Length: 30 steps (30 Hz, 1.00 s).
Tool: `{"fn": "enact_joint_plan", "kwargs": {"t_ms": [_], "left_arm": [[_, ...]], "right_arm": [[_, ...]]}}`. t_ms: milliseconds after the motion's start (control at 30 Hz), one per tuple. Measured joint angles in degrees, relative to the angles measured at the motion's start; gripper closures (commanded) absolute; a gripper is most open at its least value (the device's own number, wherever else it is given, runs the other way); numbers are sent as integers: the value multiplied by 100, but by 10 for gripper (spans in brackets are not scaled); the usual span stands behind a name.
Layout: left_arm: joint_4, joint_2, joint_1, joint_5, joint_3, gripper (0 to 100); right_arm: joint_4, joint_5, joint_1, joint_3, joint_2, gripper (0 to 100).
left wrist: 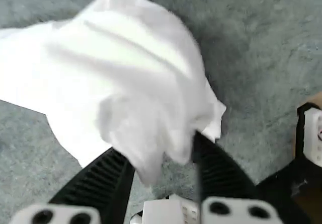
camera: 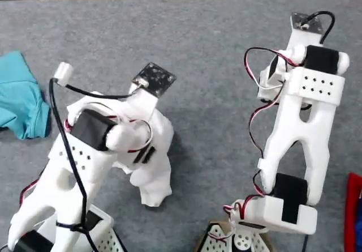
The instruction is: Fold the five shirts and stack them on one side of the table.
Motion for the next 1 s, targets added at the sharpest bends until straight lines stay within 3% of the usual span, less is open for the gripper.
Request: {"fn": "enact_joint_plan", "kwargs": {"t_ms": [133,233,400,567,767,1000], "left_arm": [[97,-44,-624,-334,-97,719],[105,-44,-1644,-642,-492,712],[105,-44,-3947,-914,-1380,712],[-141,-44,-6462,-1073,-1521,712],[-862,-53,-8958,-1081,-615,713],[-1433,-53,-10558,-1081,695,713]], "right_arm": [[0,44,-686,0,0,764],[0,44,-1503,0,0,738],[0,44,-3024,-369,0,738],[0,44,-4246,-1231,352,738],[0,-79,-5644,-2136,1873,738],[0,-536,-6927,-2523,3446,738]]}}
